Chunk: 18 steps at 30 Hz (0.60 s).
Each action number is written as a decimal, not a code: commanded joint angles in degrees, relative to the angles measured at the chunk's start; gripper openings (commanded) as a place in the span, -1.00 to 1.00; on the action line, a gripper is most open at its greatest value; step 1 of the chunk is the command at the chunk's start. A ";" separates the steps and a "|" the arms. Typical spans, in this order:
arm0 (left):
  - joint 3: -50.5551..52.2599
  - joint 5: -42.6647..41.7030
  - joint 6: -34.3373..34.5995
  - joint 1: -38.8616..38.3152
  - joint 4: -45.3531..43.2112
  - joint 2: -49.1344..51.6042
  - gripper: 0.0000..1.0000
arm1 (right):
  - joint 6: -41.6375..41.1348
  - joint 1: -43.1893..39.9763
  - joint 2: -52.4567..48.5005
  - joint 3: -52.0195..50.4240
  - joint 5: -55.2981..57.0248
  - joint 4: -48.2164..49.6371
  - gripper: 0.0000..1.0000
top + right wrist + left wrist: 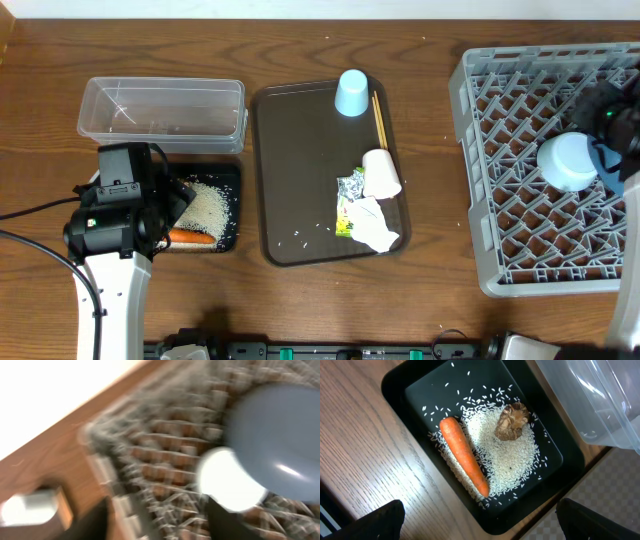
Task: Sort waste into correct bins and load items into the dishwasher rack
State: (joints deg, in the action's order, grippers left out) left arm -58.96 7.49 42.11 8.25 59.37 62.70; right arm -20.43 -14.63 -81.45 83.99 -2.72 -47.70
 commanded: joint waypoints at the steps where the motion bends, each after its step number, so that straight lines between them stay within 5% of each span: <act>1: -0.17 0.55 -0.50 0.26 0.17 0.15 0.96 | 3.02 4.96 0.02 0.35 -10.54 0.61 0.45; 6: -0.17 0.52 -0.50 0.26 0.15 0.15 0.96 | 4.11 13.73 -1.07 0.33 -14.49 2.25 0.98; 18: -0.17 0.52 -0.50 0.26 0.15 0.15 0.96 | 1.92 34.51 -11.02 0.33 -13.99 4.74 0.99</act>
State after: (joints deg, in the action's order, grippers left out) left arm -58.96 7.51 42.11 8.25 59.40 62.70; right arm -17.41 16.45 -89.80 84.01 -16.51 -42.61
